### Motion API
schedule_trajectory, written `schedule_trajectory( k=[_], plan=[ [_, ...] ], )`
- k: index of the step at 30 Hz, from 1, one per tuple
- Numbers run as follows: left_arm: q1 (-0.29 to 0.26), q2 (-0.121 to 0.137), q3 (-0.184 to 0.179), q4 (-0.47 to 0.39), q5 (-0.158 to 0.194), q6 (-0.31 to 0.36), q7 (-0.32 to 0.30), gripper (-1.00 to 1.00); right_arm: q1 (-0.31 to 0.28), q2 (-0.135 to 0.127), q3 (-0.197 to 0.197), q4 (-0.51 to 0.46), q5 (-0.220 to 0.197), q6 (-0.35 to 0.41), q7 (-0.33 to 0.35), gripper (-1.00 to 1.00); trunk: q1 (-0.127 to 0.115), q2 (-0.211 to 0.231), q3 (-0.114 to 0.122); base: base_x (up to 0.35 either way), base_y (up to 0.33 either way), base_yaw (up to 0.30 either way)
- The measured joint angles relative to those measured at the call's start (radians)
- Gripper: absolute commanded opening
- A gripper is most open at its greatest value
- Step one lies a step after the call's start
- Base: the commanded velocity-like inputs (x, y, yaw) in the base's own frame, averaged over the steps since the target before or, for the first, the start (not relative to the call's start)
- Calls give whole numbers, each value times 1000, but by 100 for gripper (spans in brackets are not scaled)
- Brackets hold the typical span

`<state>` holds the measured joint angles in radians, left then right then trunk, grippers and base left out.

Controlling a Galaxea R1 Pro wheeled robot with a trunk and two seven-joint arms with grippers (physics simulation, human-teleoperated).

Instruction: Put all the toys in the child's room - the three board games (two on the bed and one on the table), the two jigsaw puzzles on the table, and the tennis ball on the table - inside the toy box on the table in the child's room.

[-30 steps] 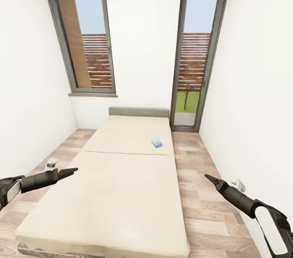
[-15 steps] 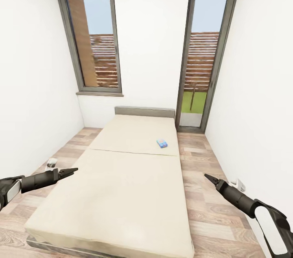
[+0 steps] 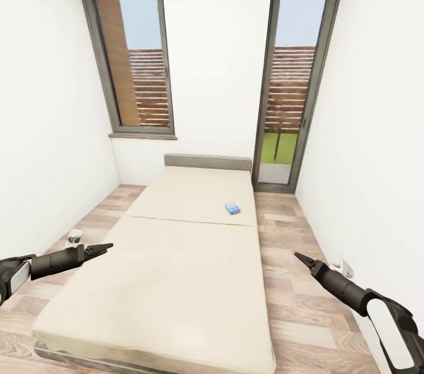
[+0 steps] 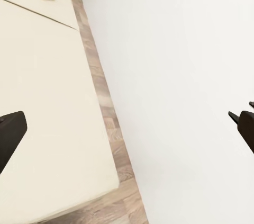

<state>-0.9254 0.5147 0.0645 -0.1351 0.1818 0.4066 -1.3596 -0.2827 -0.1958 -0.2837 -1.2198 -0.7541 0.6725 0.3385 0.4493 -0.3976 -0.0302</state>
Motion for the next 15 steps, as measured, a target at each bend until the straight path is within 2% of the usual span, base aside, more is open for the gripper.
schedule_trajectory(
  k=[5,9,15],
  plan=[
    [0,-1,0,0,0,0,0,100,0,0,17,-1,1,-1,-2,100,0,0,-2,0,-281,114],
    [0,-2,0,0,0,0,0,100,0,-1,40,-1,2,-3,-3,100,0,0,-5,0,-299,216],
    [0,-2,1,0,0,-1,0,100,0,-2,49,-1,2,-3,-3,100,0,0,-10,0,-248,237]
  ],
)
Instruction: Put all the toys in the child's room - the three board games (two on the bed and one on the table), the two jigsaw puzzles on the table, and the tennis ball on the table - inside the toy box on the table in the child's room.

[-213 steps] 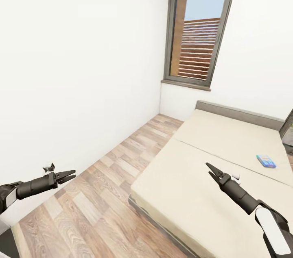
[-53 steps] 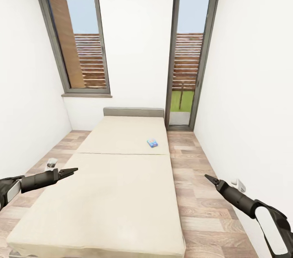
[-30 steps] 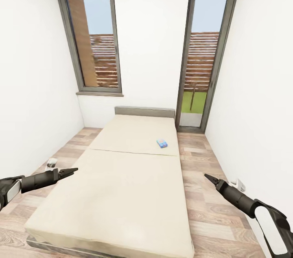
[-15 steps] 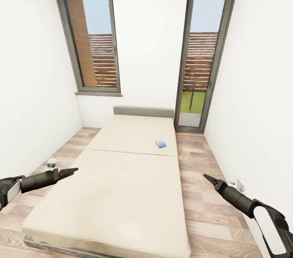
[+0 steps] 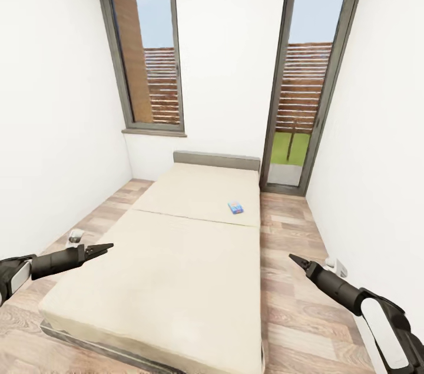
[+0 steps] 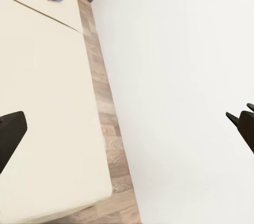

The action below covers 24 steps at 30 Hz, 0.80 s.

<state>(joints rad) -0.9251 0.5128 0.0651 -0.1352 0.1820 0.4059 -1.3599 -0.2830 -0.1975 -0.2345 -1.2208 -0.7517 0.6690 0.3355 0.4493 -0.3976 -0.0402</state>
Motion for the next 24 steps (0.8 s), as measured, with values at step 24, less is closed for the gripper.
schedule_trajectory(
  k=[24],
  plan=[
    [0,9,6,0,2,64,1,100,0,0,65,0,2,-32,-2,100,0,0,-23,0,-17,243]
  ],
)
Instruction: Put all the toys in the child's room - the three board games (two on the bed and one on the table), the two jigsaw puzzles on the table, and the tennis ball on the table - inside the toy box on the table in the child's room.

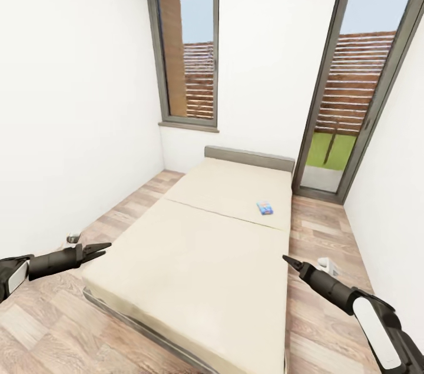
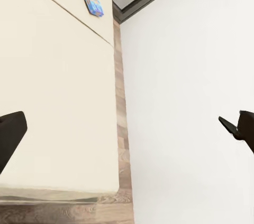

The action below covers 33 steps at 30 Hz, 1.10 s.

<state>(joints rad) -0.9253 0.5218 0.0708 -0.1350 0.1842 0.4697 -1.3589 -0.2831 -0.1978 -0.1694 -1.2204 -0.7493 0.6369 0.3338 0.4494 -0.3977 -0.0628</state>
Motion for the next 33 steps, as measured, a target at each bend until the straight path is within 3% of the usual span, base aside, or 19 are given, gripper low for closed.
schedule_trajectory(
  k=[6,16,26,33],
  plan=[
    [0,-3,-2,0,-2,5,13,100,0,0,7,0,0,-15,0,100,0,0,-6,0,0,243],
    [-1,-7,1,0,-3,17,117,100,0,-2,17,1,0,-18,1,100,0,0,-11,0,0,110],
    [-2,-7,1,0,-3,21,128,100,0,-2,17,1,-1,-19,2,100,0,0,-12,0,0,9],
    [-2,-9,1,0,-3,21,129,100,0,-2,18,1,-1,-32,3,100,0,0,-8,0,0,168]
  ],
)
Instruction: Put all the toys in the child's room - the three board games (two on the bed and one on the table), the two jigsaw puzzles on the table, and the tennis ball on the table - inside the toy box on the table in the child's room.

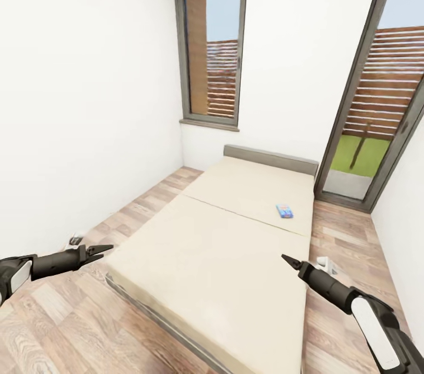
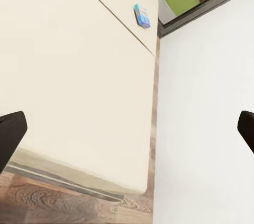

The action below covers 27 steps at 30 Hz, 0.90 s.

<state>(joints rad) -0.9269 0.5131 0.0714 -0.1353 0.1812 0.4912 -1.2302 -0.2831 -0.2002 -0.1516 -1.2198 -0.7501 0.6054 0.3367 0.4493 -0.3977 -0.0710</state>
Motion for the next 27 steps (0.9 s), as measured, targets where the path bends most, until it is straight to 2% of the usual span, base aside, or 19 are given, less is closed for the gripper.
schedule_trajectory(
  k=[15,27],
  plan=[
    [0,1,-2,0,-1,-10,-1,100,0,2,2,0,2,-12,-1,100,0,0,10,1,-6,259],
    [0,-2,-3,-2,0,-17,0,100,0,3,30,3,2,-16,-4,100,0,0,17,-4,-256,274]
  ],
)
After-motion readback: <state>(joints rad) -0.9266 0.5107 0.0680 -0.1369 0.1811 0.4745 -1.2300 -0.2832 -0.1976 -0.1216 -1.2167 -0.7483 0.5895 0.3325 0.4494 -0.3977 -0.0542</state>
